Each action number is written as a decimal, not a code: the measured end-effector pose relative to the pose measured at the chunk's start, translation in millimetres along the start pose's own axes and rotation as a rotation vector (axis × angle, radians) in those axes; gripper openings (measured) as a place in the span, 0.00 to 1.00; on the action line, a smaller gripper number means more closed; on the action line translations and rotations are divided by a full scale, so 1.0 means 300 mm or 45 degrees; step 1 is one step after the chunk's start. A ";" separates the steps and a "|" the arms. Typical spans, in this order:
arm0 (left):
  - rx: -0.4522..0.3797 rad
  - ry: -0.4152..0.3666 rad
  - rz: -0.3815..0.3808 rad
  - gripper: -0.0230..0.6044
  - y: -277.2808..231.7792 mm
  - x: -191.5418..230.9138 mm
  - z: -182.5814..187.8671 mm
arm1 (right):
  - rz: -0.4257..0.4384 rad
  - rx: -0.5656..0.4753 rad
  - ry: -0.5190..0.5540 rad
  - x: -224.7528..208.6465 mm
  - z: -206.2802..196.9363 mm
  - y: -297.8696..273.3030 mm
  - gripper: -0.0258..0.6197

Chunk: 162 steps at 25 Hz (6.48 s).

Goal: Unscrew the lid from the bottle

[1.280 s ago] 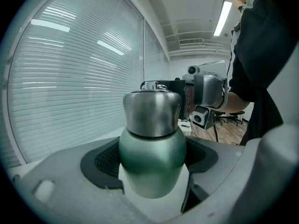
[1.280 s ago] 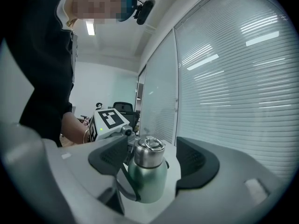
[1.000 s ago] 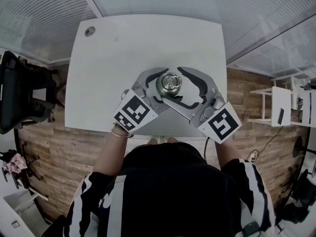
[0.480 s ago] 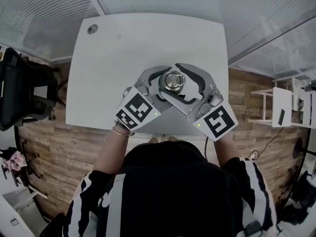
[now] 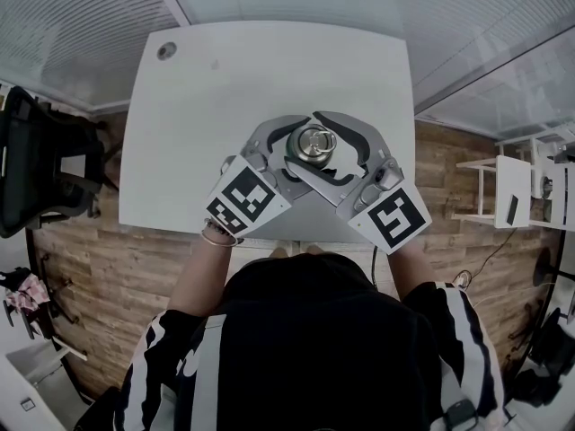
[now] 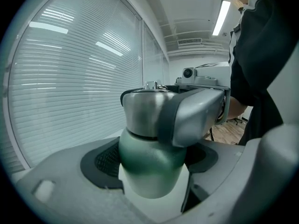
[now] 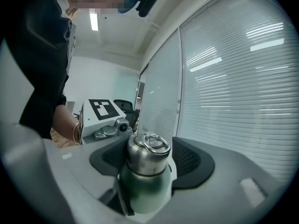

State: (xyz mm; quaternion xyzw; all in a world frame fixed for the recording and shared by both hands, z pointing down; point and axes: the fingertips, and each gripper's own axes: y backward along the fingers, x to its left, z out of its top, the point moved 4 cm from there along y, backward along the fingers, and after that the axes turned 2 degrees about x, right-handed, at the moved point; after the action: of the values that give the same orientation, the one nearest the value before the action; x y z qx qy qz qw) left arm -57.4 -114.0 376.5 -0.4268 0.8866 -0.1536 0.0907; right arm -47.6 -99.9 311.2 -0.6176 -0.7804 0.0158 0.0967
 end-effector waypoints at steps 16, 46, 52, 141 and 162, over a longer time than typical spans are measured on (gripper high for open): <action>0.000 -0.015 -0.004 0.65 0.000 0.001 0.033 | 0.007 -0.054 -0.017 -0.007 0.022 0.015 0.45; -0.006 -0.126 -0.365 0.65 0.009 -0.106 0.076 | 0.511 -0.098 -0.033 0.032 0.045 0.102 0.45; -0.011 -0.163 -0.408 0.65 0.009 -0.133 0.091 | 0.711 -0.114 0.009 0.040 0.056 0.128 0.45; -0.044 -0.073 -0.264 0.65 0.047 -0.044 0.110 | 0.560 -0.136 -0.152 -0.010 0.111 0.073 0.44; -0.062 -0.149 -0.538 0.65 0.034 -0.165 0.150 | 1.241 -0.157 -0.152 0.005 0.126 0.159 0.44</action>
State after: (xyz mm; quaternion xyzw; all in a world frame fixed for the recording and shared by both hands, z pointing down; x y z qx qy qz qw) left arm -21.3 -78.0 332.3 -0.6133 0.7741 -0.1227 0.0977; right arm -8.6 -83.4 267.4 -0.9133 -0.4045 0.0483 -0.0033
